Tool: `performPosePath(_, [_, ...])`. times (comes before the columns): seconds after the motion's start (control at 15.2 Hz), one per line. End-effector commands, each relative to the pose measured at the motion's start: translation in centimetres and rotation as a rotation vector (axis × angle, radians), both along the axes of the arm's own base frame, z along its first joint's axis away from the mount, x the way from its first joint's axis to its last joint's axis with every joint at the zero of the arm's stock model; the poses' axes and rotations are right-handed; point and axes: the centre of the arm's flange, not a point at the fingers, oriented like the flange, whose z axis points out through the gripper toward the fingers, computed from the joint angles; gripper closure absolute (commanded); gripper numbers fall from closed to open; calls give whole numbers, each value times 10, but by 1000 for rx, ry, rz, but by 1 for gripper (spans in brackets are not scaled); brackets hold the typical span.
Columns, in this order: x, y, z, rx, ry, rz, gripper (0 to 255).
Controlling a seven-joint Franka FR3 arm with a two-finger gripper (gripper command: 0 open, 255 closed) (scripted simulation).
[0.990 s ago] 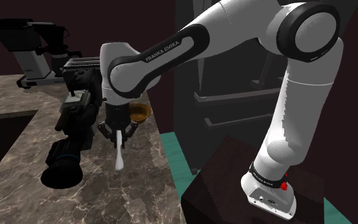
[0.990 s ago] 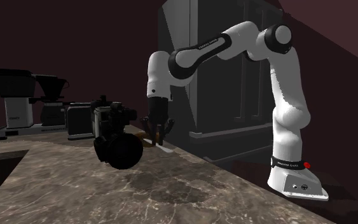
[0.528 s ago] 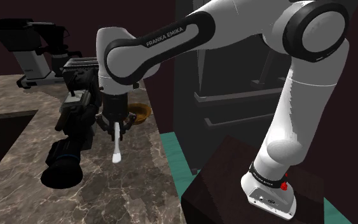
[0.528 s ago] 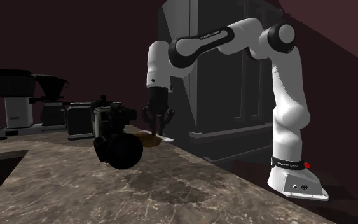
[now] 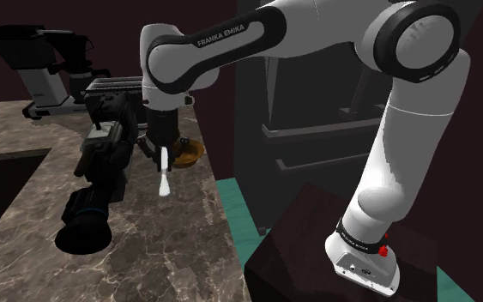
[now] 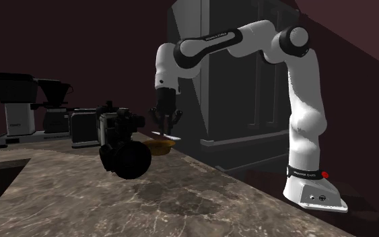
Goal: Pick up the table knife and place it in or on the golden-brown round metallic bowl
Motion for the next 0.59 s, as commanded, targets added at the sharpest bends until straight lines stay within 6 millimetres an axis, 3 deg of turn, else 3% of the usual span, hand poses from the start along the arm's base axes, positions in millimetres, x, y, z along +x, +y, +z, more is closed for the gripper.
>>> performPosePath(0.0, [18,-17,2,0,0,1,255])
performPosePath(0.53, [82,-101,7,0,0,1,255])
